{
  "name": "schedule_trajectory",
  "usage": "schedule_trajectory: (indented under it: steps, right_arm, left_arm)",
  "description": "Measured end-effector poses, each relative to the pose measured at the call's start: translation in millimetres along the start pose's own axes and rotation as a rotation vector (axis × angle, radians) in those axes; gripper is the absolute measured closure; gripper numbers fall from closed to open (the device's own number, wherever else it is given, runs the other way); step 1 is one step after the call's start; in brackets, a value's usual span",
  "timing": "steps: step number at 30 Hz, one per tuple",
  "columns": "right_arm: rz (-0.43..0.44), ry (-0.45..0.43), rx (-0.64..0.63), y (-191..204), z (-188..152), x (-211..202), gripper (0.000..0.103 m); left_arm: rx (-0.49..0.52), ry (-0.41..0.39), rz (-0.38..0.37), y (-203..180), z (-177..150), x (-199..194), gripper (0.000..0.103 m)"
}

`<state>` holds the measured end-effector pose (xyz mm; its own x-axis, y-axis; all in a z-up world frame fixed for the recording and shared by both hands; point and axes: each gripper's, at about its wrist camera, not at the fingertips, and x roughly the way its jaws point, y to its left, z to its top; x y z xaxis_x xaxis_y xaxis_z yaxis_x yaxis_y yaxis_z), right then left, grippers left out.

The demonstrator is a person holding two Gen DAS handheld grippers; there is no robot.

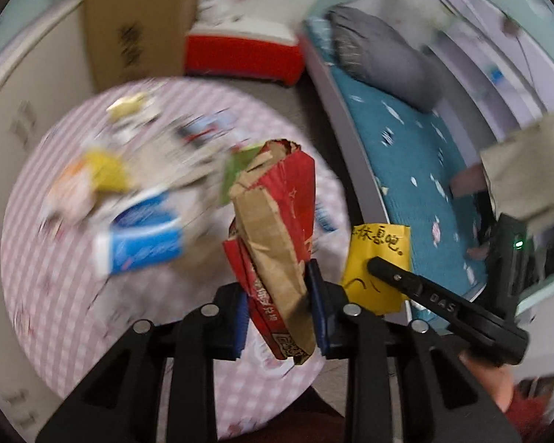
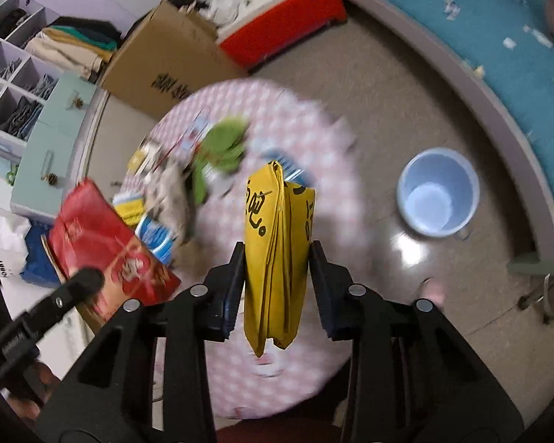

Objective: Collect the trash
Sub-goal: 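Carry both items to the blue basin and open both grippers to drop them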

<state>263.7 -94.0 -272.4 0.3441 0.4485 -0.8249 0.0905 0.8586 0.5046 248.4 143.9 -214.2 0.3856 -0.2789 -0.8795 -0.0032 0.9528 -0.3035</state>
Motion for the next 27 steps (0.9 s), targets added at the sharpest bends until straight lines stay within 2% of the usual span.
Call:
schedule_trajectory:
  steps: [3, 7, 9, 11, 13, 18, 21, 27]
  right_arm:
    - [-0.046, -0.024, 0.017, -41, 23, -19, 0.069]
    - [-0.122, -0.056, -0.018, -95, 58, -39, 0.068]
    - [-0.131, -0.055, -0.017, -123, 79, -39, 0.066]
    - [-0.133, -0.048, -0.016, -139, 91, -32, 0.057]
    - [-0.127, -0.031, -0.013, -155, 106, -22, 0.043]
    - [-0.141, -0.001, -0.017, -182, 129, -7, 0.040]
    - [-0.149, -0.017, -0.014, -189, 136, -17, 0.036]
    - [-0.170, -0.063, 0.017, -196, 138, -39, 0.036]
  left_arm:
    - [0.040, 0.025, -0.029, -43, 19, 27, 0.075]
    - [0.114, 0.060, -0.013, -103, 46, 75, 0.075]
    - [0.138, 0.077, 0.005, -127, 56, 93, 0.075]
    - [0.155, 0.090, 0.016, -145, 62, 108, 0.075]
    - [0.173, 0.115, 0.019, -164, 70, 128, 0.075]
    - [0.209, 0.169, 0.059, -191, 69, 161, 0.075]
    - [0.205, 0.196, 0.069, -202, 71, 174, 0.074]
    - [0.245, 0.233, 0.067, -232, 74, 196, 0.074]
